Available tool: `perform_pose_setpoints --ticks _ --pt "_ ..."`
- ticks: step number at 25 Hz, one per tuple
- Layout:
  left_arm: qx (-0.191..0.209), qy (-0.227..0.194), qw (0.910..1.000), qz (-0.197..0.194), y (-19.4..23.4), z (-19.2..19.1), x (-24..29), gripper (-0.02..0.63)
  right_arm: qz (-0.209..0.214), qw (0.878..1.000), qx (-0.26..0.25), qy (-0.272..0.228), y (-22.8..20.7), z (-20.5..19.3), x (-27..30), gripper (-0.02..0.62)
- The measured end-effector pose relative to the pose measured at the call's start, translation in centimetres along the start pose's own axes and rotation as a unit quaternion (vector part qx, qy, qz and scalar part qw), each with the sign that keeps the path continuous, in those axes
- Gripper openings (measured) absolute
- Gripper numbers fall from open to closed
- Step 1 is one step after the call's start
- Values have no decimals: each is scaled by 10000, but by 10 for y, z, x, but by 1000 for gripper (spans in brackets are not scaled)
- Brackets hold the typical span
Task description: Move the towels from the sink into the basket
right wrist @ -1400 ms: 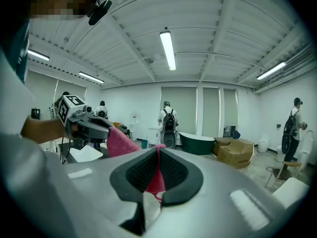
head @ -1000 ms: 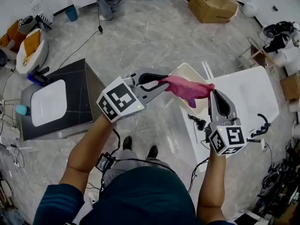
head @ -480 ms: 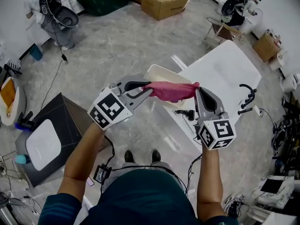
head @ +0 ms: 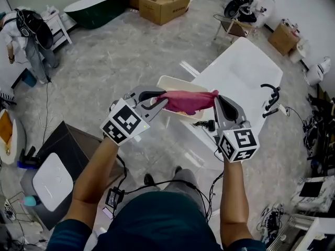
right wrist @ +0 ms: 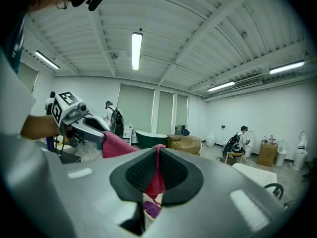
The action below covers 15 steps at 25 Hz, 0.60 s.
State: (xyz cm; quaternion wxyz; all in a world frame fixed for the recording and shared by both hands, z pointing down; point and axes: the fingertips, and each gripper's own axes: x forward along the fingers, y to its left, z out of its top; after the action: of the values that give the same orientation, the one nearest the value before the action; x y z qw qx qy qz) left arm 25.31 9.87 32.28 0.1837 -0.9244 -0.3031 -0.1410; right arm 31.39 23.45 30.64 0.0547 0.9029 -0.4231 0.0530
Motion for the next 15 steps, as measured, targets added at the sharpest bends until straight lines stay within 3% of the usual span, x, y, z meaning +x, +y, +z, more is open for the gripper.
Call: perform_pose_setpoints --ticks 15 --pt "-410 344 9984 -185 71 -51 147 49 52 9980 303 557 -105 -81 101 25"
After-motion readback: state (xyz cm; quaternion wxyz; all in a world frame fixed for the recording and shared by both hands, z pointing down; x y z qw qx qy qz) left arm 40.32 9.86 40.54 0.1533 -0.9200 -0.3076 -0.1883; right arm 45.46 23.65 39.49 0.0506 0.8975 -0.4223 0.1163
